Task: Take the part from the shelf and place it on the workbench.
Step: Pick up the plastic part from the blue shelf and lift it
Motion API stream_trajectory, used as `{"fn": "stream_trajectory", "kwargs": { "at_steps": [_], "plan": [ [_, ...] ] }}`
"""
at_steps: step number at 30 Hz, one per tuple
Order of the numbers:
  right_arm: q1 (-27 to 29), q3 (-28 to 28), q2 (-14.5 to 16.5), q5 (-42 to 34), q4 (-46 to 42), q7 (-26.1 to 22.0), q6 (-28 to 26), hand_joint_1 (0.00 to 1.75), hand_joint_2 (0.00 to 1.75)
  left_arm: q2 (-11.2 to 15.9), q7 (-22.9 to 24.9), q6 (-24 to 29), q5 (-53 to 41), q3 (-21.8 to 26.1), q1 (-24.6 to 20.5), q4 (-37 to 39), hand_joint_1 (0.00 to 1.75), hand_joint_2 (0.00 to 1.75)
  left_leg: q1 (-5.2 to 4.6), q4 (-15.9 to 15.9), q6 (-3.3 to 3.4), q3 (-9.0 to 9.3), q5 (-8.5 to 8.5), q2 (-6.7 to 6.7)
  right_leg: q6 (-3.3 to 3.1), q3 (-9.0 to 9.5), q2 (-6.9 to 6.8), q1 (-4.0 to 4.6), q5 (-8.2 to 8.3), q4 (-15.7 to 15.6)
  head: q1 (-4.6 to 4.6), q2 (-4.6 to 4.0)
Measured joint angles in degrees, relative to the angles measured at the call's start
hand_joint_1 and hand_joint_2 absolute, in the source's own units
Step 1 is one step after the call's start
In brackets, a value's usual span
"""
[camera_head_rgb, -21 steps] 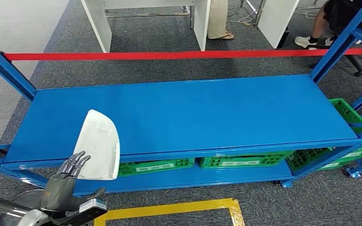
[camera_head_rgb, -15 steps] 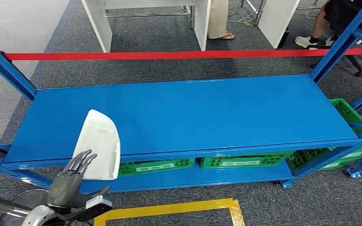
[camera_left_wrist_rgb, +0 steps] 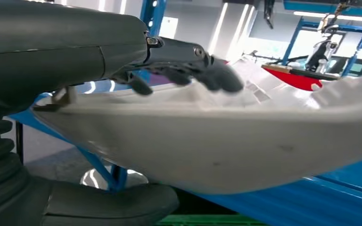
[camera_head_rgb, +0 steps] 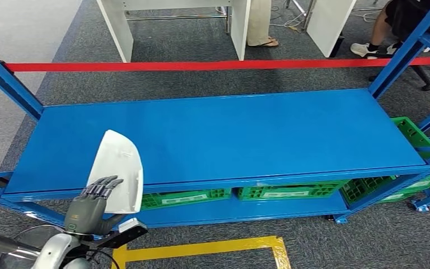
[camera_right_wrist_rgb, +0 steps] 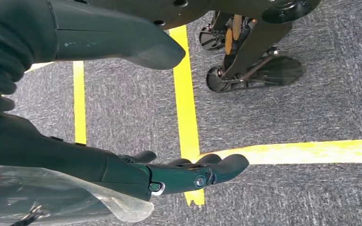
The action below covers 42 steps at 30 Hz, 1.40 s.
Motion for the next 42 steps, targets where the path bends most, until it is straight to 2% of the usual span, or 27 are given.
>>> {"fn": "stream_trajectory", "kwargs": {
  "at_steps": [9, 17, 26, 35, 38, 42],
  "plan": [
    [-0.1, 0.4, 0.0, 0.0, 0.0, 0.2, 0.0, 0.0, 1.75, -1.9, 1.1, 1.5, -2.9, 0.0, -1.8, 1.5, 1.75, 1.75, 0.0, 0.0, 0.0, 0.0, 0.0, 0.0, 0.0, 0.0, -0.01, 0.0, 0.0, 0.0, 0.0, 0.0],
    [-0.1, 1.1, 0.0, -0.5, 0.0, 0.5, 0.0, 0.0, 1.75, -3.4, -1.5, 4.4, -1.3, 0.4, -2.2, 1.6, 1.75, 1.75, 0.0, 0.0, 0.0, -0.02, 0.0, 0.0, 0.0, 0.04, -0.01, 0.0, 0.0, 0.0, 0.0, 0.0],
    [-0.1, 1.3, 0.0, -0.6, 0.0, 0.5, 0.0, 0.0, 1.75, -4.2, -2.7, 4.7, -0.6, 0.5, -2.1, 1.6, 1.75, 1.75, 0.0, 0.0, 0.0, -0.02, 0.0, 0.0, 0.0, 0.06, -0.01, 0.0, 0.0, 0.0, 0.0, 0.0],
    [-0.1, 2.0, 0.0, -1.5, 0.0, 0.0, -0.2, 0.0, 1.75, -5.8, -10.0, 4.8, 2.1, 2.5, -0.8, -1.1, 1.75, 1.75, 0.0, 0.0, 0.0, -0.02, 0.0, 0.0, 0.0, 0.03, -0.01, 0.0, 0.0, 0.0, 0.01, 0.0],
    [-0.1, 2.4, 0.0, -2.1, 0.0, -0.2, -0.3, 0.0, 1.75, -6.2, -13.3, 4.6, 7.4, 2.8, 0.2, -3.5, 1.75, 1.75, 0.0, 0.0, 0.0, -0.02, 0.0, 0.0, 0.0, 0.01, 0.0, 0.0, 0.0, 0.0, 0.01, 0.0],
    [-0.1, 2.8, 0.0, -2.6, 0.0, -0.6, -0.5, 0.0, 1.75, -6.0, -19.4, 2.4, 21.5, 2.3, 2.2, -8.3, 1.75, 1.75, 0.0, 0.0, 0.0, -0.03, 0.0, 0.0, 0.0, -0.04, 0.0, 0.0, 0.0, 0.0, 0.0, 0.0]
  ]
}}
